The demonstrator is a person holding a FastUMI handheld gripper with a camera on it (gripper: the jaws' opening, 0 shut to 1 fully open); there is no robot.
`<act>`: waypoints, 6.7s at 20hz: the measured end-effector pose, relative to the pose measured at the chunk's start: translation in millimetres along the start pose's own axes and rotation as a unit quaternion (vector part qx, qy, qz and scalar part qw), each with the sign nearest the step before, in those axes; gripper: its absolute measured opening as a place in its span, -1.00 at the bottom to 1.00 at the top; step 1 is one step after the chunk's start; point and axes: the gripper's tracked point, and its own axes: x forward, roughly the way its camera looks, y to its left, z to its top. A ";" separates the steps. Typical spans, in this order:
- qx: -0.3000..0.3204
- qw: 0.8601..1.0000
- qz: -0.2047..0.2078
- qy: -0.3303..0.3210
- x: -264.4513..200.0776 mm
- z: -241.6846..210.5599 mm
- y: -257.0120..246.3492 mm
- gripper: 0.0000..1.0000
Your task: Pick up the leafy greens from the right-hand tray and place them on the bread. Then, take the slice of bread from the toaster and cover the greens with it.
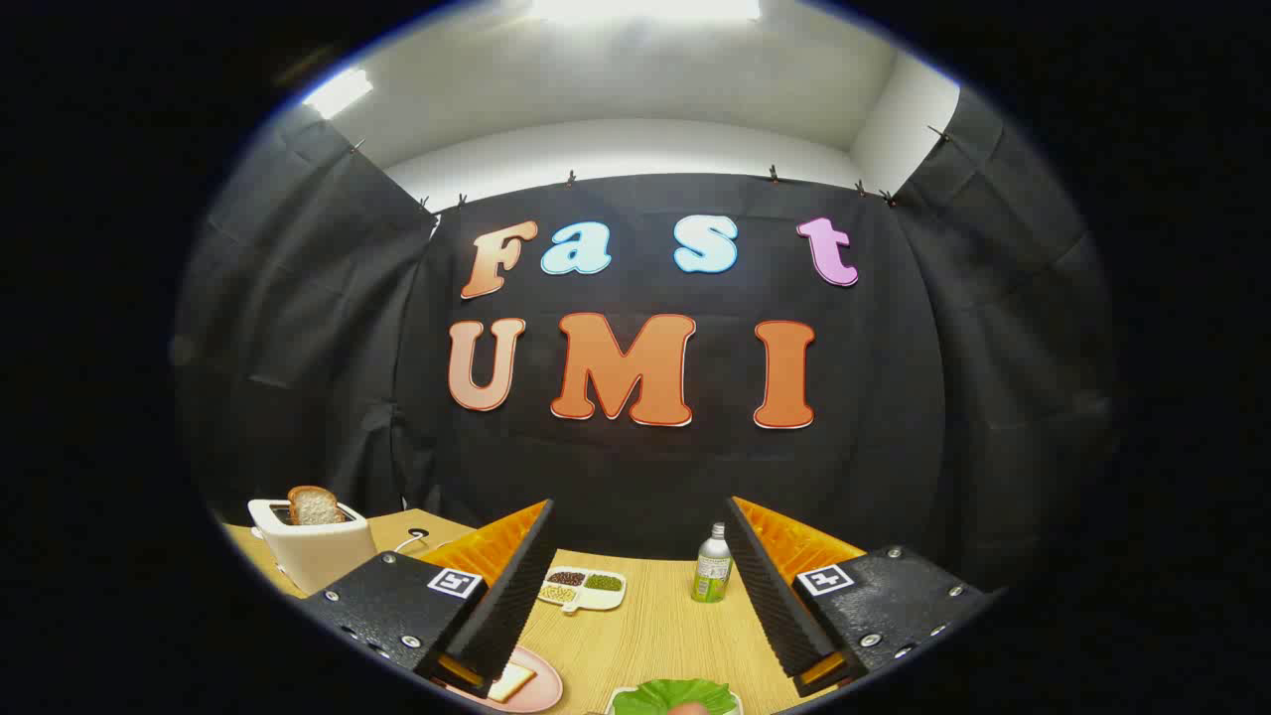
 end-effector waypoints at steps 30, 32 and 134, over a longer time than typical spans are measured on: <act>0.006 0.991 0.001 0.133 5.1 -64.1 -27.4 0.98; 0.018 0.985 0.008 0.172 4.8 -80.7 -29.1 0.99; 0.030 0.803 0.312 0.507 -56.5 -236.7 188.0 -0.95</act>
